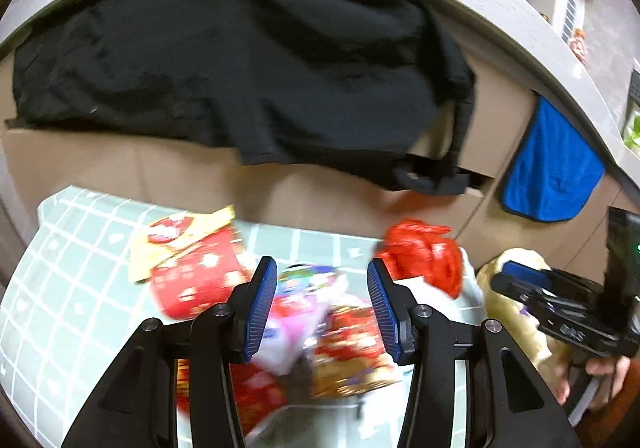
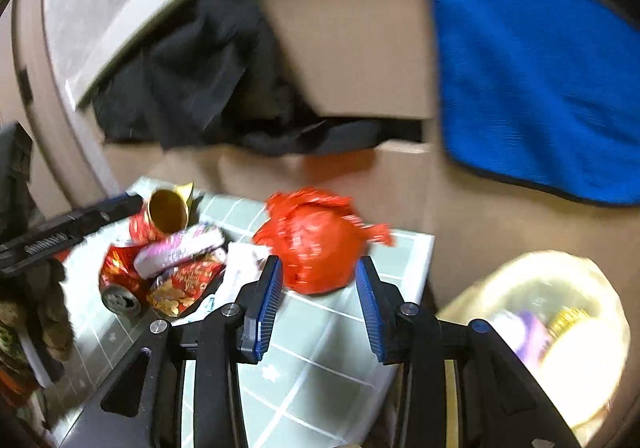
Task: Collect trash
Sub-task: 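Grasp the red plastic bag with the right gripper while the left reaches the red can, then grasp the red can with the left gripper while the right lifts the red bag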
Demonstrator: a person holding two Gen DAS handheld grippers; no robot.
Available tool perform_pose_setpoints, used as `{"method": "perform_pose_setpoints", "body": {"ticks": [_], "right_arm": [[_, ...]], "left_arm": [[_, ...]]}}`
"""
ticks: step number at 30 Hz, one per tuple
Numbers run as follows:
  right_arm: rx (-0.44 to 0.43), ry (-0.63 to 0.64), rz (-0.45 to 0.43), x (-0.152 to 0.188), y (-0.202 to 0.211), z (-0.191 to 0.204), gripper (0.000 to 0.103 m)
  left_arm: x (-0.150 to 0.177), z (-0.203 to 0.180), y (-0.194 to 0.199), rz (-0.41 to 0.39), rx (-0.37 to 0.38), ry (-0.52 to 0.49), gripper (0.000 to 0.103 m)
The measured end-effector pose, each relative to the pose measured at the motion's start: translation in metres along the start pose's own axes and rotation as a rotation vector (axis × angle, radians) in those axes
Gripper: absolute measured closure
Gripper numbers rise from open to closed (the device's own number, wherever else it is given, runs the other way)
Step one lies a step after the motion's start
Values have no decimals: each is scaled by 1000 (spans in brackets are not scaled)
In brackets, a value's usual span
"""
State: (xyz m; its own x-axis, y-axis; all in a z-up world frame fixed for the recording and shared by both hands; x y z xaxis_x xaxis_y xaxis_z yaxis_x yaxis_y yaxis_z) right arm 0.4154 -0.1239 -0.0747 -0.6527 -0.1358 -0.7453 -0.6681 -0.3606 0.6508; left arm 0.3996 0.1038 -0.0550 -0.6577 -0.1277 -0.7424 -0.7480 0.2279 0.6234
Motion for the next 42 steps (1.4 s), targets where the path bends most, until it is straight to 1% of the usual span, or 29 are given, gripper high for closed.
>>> {"method": "perform_pose_setpoints", "body": {"ticks": [3,5,6,8,9,10,12,15,17,19,21,26,30,32,35,38,40,42], "right_arm": [[10,11,-1,-12,-22,5,67],[38,14,-16,-20,-35,2,63],[57,11,-12,-23,-42,0,56],[97,-6,11,-25,-56,-6,55],[102,-12,33,-25,-64,-9,55],[92,-17,50,-23,-71,-9,52],[47,-38,61,-18,-77,-9,46],[17,-48,69,-11,-81,-7,44],[14,-53,62,-9,-80,-8,45],[2,-72,58,-9,-73,-10,57],[12,-77,43,-10,-62,-11,59],[39,-84,-41,-14,-17,-8,61],[10,-111,-84,-12,17,-1,61],[4,-111,-96,-7,27,3,61],[21,-101,-101,2,40,8,60],[3,-131,-95,13,46,8,60],[-5,-151,-90,21,47,9,60],[-9,-157,-82,27,47,9,60]], "left_arm": [[4,17,6,-3,-5,9,55],[9,27,8,5,1,11,55],[10,29,9,11,2,9,55],[13,34,10,20,4,5,55],[15,36,10,24,5,2,55],[16,37,11,26,7,1,55],[18,38,10,34,18,0,55],[20,34,9,47,39,-8,55],[21,32,9,49,46,-11,55],[22,32,12,48,49,-10,55],[24,33,16,46,47,-8,55],[33,40,30,39,26,7,55],[46,43,45,14,-4,18,55],[51,50,48,11,-17,54,55],[57,74,46,34,-54,179,53],[64,95,34,76,-51,299,50],[69,102,26,108,-44,348,48],[74,103,16,139,-42,367,46]]}}
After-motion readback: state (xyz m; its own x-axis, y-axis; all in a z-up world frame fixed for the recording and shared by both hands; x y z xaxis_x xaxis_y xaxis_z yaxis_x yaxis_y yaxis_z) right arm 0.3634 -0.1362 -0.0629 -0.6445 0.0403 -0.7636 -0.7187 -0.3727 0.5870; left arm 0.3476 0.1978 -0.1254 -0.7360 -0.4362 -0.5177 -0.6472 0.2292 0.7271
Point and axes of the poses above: each gripper's, at about its wrist camera, not at the fingertips, and y roughly against the way its jaws point, z to its left, x to its underside, the point moved 4 cm from there along -y, roughly the way its jaws point, and after that the axes turned 2 degrees about -x, right-handed, at the moved point
